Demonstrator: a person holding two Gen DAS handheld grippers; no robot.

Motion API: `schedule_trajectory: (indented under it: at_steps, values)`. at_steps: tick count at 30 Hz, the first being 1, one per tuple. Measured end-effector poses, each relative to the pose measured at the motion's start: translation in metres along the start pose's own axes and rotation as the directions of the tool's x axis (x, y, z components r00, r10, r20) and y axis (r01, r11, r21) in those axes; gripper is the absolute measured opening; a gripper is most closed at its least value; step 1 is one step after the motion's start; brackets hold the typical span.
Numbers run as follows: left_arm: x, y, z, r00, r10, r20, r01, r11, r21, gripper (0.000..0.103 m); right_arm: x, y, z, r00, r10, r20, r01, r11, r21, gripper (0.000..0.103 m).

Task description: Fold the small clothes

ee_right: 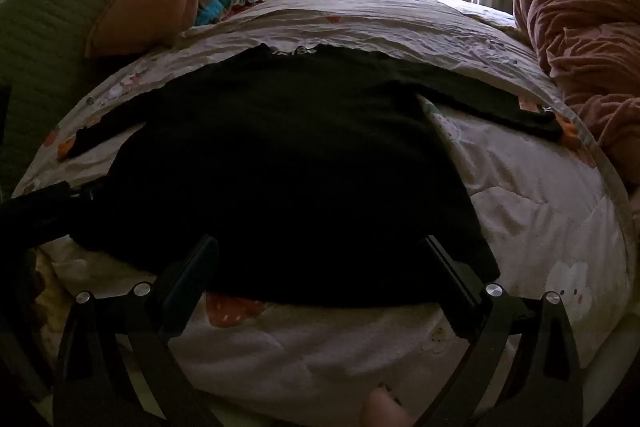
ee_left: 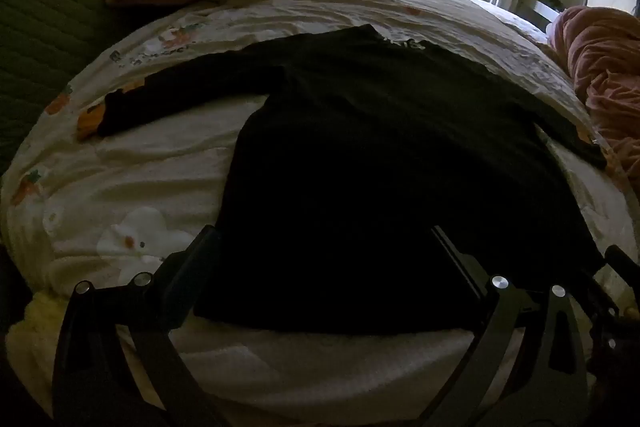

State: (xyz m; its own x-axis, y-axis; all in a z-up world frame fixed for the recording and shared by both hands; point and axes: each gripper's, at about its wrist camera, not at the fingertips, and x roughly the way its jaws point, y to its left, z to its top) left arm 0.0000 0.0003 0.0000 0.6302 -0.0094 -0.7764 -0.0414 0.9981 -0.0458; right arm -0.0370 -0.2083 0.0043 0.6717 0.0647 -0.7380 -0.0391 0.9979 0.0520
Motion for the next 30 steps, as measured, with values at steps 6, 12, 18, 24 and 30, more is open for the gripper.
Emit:
schedule_trajectory:
  at_steps: [6,12,18,24,30]
  values:
    - [-0.0003,0.0003,-0.0002,1.000,0.007,0.001,-0.007,1.000,0.001,0.095,-0.0010,0.0048,0.0008,1.000,-0.007,0.006,0.007,1.000,-0.002,0.099]
    - [0.0002,-0.0001,-0.0002,1.000,-0.004,-0.002,0.004,1.000,0.003,0.095,-0.0024,0.0043,0.0001,1.000,0.004,0.012,-0.004,1.000,-0.002,0.099]
    - [-0.0025,-0.0057,-0.0028,1.000,-0.005,-0.002,0.005,1.000,0.009,0.095,-0.0046,0.0015,0.0010,1.000,0.003,0.020,-0.003,1.000,0.004,0.099]
    - [0.0008,-0.0061,-0.0019,1.000,-0.001,0.000,0.001,1.000,0.011,0.095,-0.0052,0.0002,0.0010,1.000,0.002,0.013,-0.002,1.000,0.002,0.099]
    - [0.0003,-0.0056,-0.0018,1.000,-0.005,0.002,0.005,1.000,0.011,0.095,-0.0037,0.0012,0.0008,1.000,0.001,0.015,-0.001,1.000,-0.002,0.099]
